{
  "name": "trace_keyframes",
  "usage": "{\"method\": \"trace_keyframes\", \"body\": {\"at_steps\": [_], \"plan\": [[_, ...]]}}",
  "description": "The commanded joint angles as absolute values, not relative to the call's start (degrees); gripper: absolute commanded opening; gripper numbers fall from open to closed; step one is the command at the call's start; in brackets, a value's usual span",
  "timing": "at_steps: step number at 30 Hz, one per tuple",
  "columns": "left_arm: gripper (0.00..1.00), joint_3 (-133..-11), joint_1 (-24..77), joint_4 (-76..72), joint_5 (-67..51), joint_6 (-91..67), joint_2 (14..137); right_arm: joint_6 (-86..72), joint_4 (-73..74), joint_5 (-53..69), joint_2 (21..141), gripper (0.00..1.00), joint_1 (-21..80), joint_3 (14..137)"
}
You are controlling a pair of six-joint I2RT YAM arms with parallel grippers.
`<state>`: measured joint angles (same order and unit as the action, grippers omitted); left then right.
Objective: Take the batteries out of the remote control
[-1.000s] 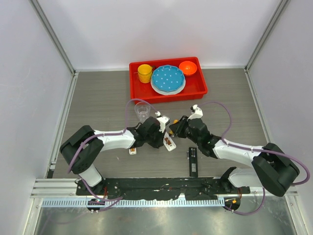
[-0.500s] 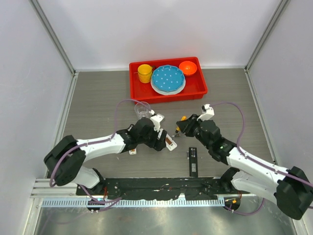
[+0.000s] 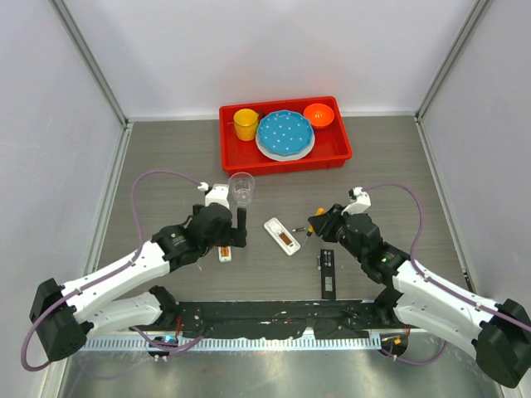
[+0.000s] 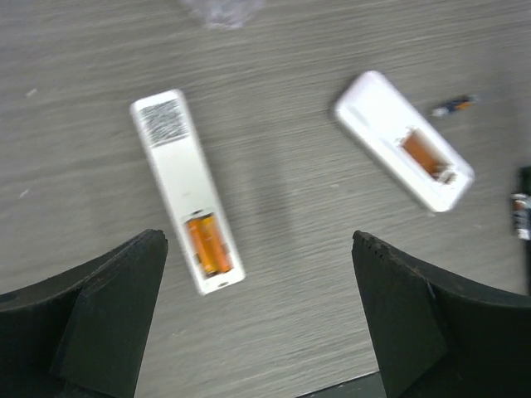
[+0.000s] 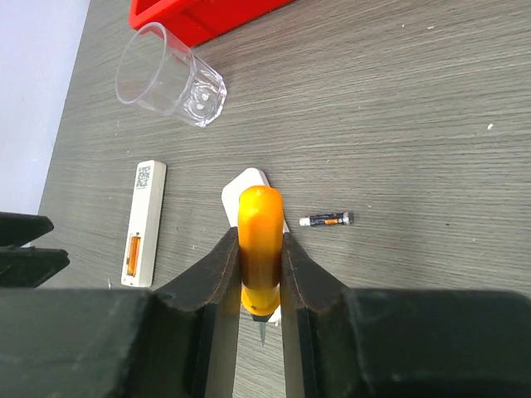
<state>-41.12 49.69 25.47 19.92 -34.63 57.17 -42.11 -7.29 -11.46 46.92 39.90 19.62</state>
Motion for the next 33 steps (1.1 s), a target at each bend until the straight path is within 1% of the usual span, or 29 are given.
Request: {"method": "trace_keyframes", "body": {"at_steps": [1, 4, 10, 15, 18, 23, 24, 26, 32, 33], "plan": [[0.97, -45.5, 49.4, 40.8, 31.0, -42.6, 58.7, -41.7, -8.4, -11.7, 45.1, 0.01, 39.6, 19.5], [0.98, -46.2, 49.4, 43.0, 31.2, -44.4, 62.1, -41.7, -8.3, -11.5, 44.9, 0.01, 39.6, 19.5], [0.96, -43.8, 49.4, 36.9, 27.2, -44.3, 67.8, -41.7, -7.8, -11.0, 44.3, 0.01, 39.5, 19.2], [0.91, -41.8, 48.8, 32.8, 24.5, -43.4, 70.7, -41.9, -7.2, -11.2, 44.0, 0.01, 39.5, 19.0], [0.81, -40.8, 47.6, 30.9, 23.3, -43.4, 72.6, -42.2, -6.8, -11.3, 43.9, 0.01, 39.4, 18.5], [0.76, -39.3, 45.7, 28.0, 19.8, -42.6, 75.2, -42.4, -6.9, -11.2, 43.6, 0.01, 39.4, 18.4], [0.73, -38.7, 45.3, 27.2, 19.1, -42.4, 75.6, -42.3, -6.9, -11.2, 43.8, 0.01, 39.4, 18.4], [0.70, -38.2, 45.2, 25.1, 17.5, -41.7, 76.3, -42.3, -6.9, -11.2, 43.9, 0.01, 39.4, 18.5], [0.57, -38.4, 44.6, 24.5, 17.5, -40.6, 78.9, -42.3, -6.9, -11.2, 43.7, 0.01, 39.3, 18.6], [0.53, -38.5, 44.5, 24.6, 17.6, -40.6, 79.9, -42.2, -6.9, -11.2, 43.5, 0.01, 39.3, 18.7]]}}
